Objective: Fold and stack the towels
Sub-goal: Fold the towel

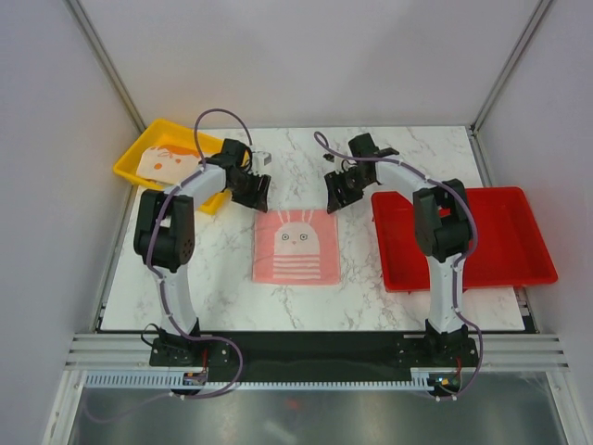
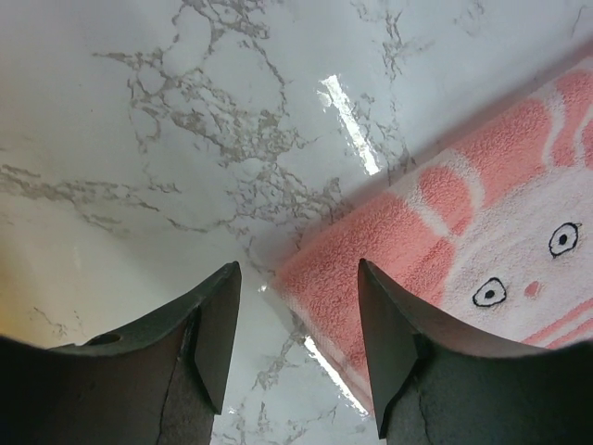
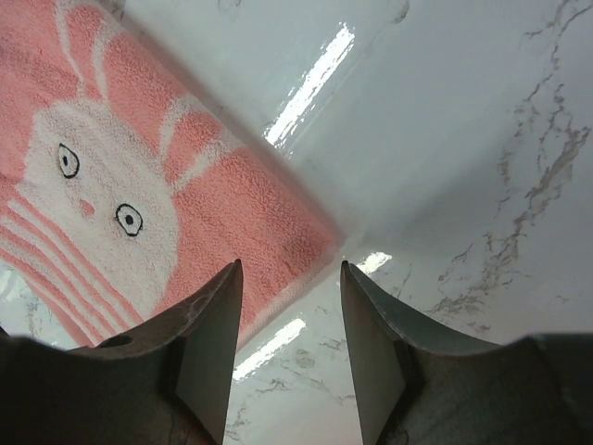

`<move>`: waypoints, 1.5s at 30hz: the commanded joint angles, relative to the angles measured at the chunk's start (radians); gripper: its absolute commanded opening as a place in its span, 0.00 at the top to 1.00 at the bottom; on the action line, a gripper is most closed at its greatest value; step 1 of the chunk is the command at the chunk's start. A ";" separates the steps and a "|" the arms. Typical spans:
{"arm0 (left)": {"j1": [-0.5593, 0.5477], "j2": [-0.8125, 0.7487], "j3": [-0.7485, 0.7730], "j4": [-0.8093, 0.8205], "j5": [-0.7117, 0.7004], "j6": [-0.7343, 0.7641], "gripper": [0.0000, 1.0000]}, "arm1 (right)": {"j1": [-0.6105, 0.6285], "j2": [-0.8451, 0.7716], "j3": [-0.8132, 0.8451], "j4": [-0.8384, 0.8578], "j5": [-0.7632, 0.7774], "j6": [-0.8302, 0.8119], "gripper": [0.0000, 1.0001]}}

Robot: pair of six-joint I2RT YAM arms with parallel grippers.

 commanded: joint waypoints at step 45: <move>-0.022 -0.202 -0.021 -0.090 0.050 0.002 0.98 | 0.022 -0.391 -0.375 0.329 0.089 0.172 1.00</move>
